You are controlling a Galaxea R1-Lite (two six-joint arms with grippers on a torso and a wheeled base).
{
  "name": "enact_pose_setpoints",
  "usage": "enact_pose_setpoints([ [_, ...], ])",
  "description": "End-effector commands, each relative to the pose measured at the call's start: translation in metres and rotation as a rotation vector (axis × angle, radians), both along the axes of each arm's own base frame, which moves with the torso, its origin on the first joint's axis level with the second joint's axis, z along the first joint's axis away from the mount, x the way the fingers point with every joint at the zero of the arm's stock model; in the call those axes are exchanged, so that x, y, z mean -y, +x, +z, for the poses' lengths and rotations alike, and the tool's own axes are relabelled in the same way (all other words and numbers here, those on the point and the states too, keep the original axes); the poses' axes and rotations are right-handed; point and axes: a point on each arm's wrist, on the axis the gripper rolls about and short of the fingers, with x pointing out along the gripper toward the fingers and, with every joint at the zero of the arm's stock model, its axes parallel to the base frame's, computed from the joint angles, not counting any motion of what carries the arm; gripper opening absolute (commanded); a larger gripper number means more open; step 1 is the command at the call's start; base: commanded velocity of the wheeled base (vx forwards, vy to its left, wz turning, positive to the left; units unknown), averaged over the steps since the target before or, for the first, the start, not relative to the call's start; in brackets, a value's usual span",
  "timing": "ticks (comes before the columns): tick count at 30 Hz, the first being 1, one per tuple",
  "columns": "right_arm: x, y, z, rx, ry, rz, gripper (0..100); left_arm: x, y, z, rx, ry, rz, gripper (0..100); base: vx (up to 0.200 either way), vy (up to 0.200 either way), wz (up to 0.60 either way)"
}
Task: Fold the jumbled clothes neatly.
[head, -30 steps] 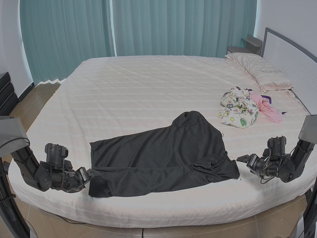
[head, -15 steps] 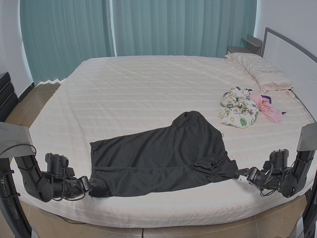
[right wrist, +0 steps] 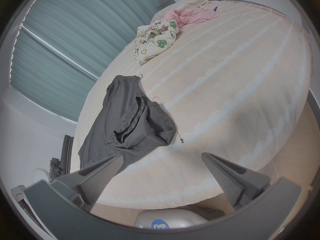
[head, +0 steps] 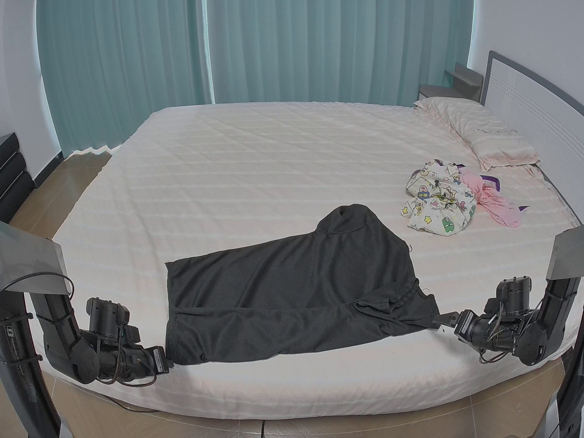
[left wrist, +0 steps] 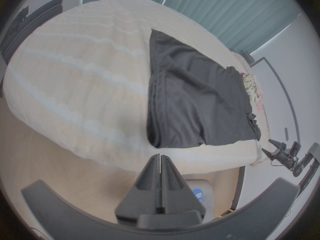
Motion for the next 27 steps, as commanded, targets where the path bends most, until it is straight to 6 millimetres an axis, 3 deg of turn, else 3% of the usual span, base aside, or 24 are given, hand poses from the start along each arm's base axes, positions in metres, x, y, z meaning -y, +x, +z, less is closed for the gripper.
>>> enact_pose_setpoints([
  [1,0.000,-0.001,-0.001,-0.004,-0.002,0.001,100,-0.001,-0.010,-0.002,-0.028,0.031,0.001,0,0.000,0.000,0.00],
  [9,0.000,-0.001,-0.001,-0.004,-0.002,0.001,100,-0.004,-0.017,-0.002,-0.049,0.075,-0.025,0,0.000,0.000,0.00],
  [15,0.000,-0.001,-0.001,-0.007,-0.002,0.001,100,-0.007,-0.011,0.004,-0.012,0.044,-0.002,0,0.000,0.000,0.00],
  [16,0.000,-0.001,-0.001,-0.005,-0.002,0.001,100,-0.007,-0.010,0.005,-0.010,0.025,0.006,100,0.000,0.000,0.00],
  [27,0.000,-0.001,-0.001,-0.007,-0.003,0.003,100,-0.001,0.004,0.006,-0.008,-0.109,0.035,100,0.000,0.000,0.00],
])
